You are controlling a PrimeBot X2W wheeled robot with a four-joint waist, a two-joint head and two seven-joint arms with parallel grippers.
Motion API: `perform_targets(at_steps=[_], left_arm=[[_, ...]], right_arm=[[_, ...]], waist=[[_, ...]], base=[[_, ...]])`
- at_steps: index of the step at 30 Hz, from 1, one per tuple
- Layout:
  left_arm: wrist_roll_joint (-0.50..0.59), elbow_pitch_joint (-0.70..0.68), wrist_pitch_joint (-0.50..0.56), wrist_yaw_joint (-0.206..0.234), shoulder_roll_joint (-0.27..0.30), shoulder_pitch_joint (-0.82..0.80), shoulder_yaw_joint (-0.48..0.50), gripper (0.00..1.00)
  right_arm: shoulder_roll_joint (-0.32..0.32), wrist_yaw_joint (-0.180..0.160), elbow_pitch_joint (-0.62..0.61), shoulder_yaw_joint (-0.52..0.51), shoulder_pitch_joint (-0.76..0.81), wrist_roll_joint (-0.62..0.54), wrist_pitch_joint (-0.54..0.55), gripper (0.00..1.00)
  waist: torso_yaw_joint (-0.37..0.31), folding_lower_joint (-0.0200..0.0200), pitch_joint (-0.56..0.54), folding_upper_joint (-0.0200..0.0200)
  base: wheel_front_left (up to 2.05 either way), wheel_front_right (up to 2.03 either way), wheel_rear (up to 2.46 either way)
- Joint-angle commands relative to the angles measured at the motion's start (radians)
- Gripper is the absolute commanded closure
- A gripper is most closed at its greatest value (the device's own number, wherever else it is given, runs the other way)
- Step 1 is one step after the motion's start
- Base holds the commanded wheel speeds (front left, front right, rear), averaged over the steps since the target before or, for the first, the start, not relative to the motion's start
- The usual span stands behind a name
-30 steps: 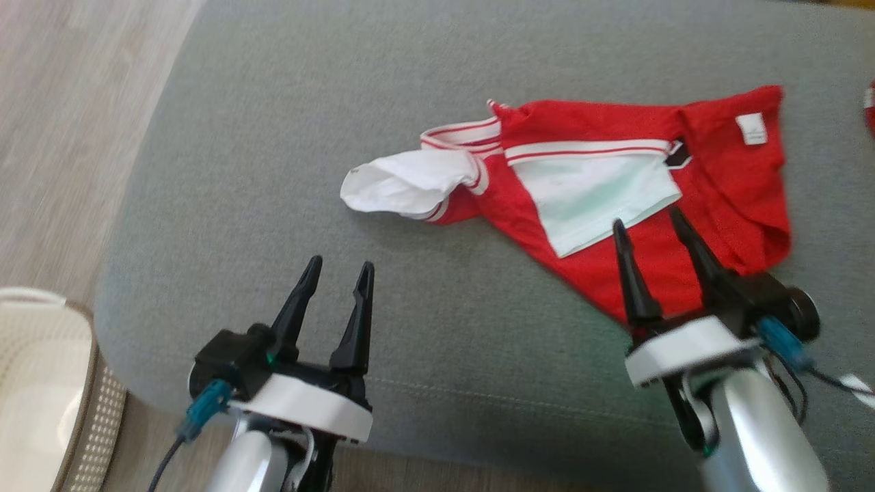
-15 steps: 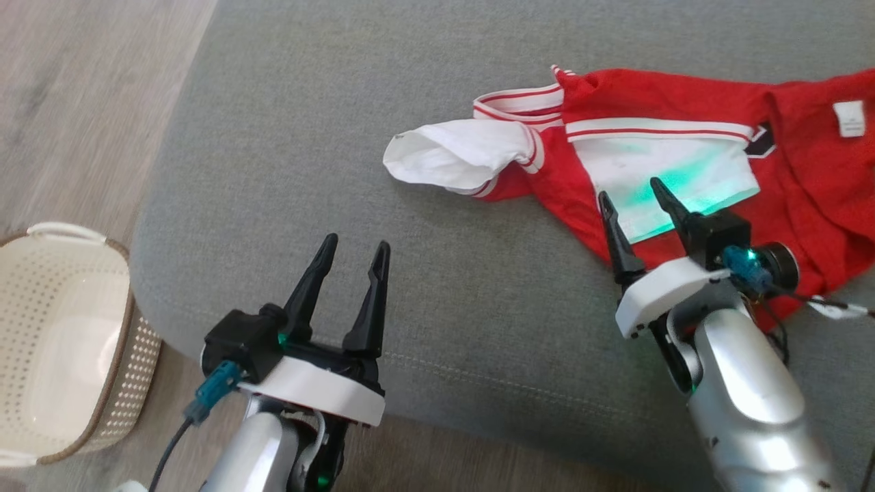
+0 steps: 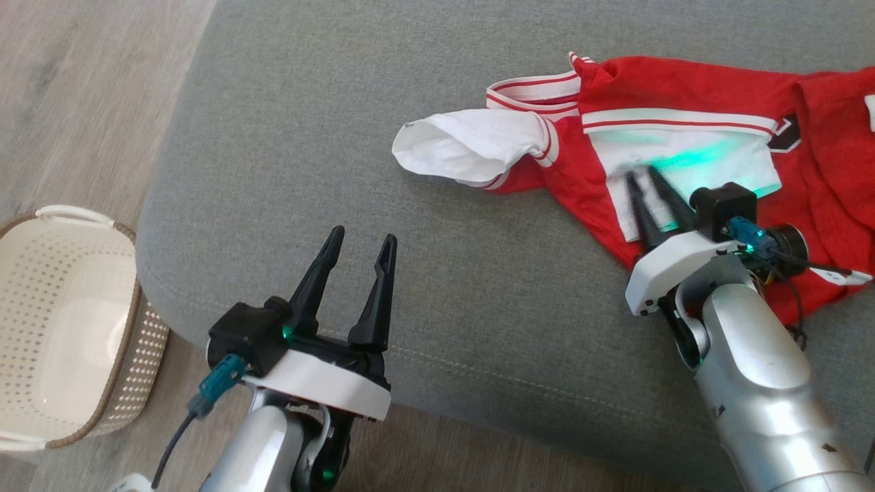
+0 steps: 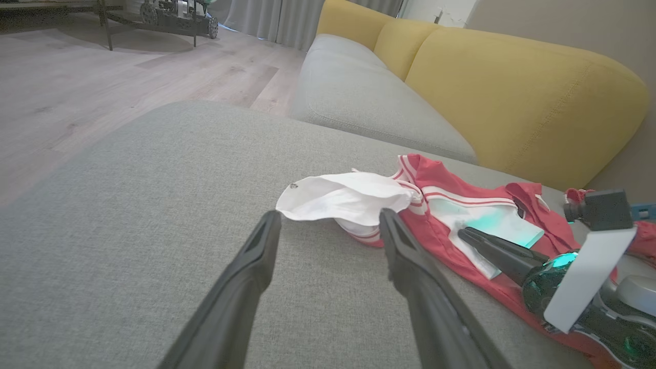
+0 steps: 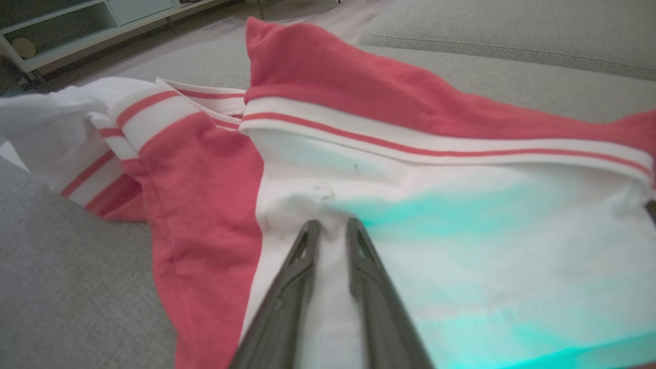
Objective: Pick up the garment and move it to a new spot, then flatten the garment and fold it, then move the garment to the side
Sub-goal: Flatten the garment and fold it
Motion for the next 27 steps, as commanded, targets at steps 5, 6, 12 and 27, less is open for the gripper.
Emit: perform_targets(at_steps=[5,6,12,27], left_arm=[[-0.01,-0.028,-0.005,0.004,0.003,-0.034,0.027,0.0],[-0.01,-0.028,-0.005,0.004,0.003,-0.035,0.026,0.0],[-0.012,-0.027,-0.005,0.006,0.003,-0.038,0.025,0.0],[-0.019,-0.036,-0.005,0.003,0.003,-0.031,0.019,0.0]], right_arm=[[-0.001,0.007,-0.008,0.017,-0.025,0.011,-0.013,1.0],[-0.002,0.007,-0.009,0.016,-0.027,0.012,-0.014,1.0],[-0.005,0.007,-0.021,0.011,-0.034,0.019,-0.017,1.0],[-0.107,0.007,-0.154,0.044,-0.238,0.014,0.042,1.0]], waist=[[-0.012,0.0,-0.007,0.0],[-0.014,0.0,-0.009,0.0],[-0.018,0.0,-0.015,0.0],[-0.006,0.0,-0.014,0.0]], base=[[0.0,0.0,0.0],[0.0,0.0,0.0],[0.0,0.0,0.0],[0.0,0.0,0.0]])
